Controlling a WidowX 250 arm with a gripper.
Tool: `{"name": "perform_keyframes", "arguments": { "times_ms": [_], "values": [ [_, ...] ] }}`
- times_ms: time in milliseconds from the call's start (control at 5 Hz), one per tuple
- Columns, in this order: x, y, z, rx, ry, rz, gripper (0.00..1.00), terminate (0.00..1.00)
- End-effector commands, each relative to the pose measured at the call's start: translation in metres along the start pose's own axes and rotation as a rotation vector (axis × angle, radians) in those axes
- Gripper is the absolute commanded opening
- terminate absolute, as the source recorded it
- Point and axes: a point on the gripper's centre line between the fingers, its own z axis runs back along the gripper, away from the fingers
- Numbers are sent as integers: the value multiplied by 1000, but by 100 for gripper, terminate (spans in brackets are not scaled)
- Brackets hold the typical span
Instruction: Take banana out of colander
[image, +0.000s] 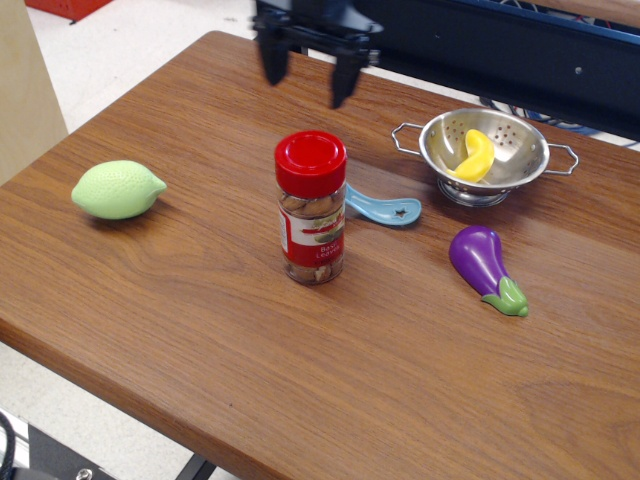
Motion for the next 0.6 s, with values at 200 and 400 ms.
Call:
{"name": "perform_keyframes", "arguments": {
  "times_ms": [200, 400],
  "values": [
    [23, -80, 45, -103, -46, -5, 100, 0],
    [21, -101, 34, -111, -72, -17, 100, 0]
  ]
}}
